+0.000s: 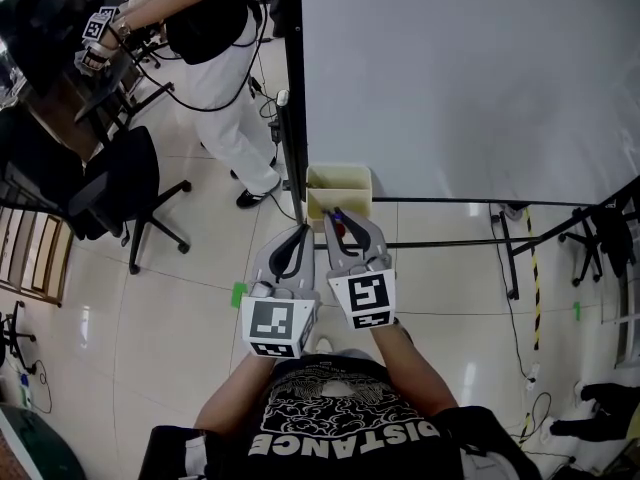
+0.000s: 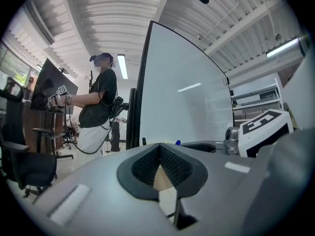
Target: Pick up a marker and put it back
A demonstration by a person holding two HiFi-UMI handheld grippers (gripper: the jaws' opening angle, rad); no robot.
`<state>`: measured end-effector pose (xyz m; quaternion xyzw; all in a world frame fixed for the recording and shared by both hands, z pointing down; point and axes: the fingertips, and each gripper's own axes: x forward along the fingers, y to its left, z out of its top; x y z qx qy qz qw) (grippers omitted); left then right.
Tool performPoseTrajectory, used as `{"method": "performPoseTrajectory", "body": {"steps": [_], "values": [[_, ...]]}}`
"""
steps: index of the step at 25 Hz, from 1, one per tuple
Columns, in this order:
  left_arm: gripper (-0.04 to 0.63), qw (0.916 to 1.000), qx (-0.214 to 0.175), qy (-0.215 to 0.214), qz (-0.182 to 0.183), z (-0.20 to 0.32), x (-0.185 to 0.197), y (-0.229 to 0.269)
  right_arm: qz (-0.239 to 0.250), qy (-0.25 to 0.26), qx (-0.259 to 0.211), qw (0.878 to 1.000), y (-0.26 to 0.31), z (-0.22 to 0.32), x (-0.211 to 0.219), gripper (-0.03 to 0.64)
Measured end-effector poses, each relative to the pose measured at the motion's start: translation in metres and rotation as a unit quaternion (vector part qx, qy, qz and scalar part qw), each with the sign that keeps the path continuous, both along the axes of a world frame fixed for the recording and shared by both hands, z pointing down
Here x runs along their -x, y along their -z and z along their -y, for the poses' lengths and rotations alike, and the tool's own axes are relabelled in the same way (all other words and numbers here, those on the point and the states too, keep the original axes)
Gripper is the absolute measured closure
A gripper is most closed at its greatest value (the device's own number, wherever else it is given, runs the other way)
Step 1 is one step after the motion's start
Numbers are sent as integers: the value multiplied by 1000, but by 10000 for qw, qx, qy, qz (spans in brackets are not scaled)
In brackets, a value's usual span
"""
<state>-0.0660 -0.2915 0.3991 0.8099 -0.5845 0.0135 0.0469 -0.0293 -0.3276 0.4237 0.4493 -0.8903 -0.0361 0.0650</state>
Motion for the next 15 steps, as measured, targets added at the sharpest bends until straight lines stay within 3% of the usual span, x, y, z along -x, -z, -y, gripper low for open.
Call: {"method": "performPoseTrajectory", "body": {"steps": [15], "values": [[589,9997,-173,-183,2,-14,-6,10,135,-149,-306,9993,29,-18,-9,578]]}}
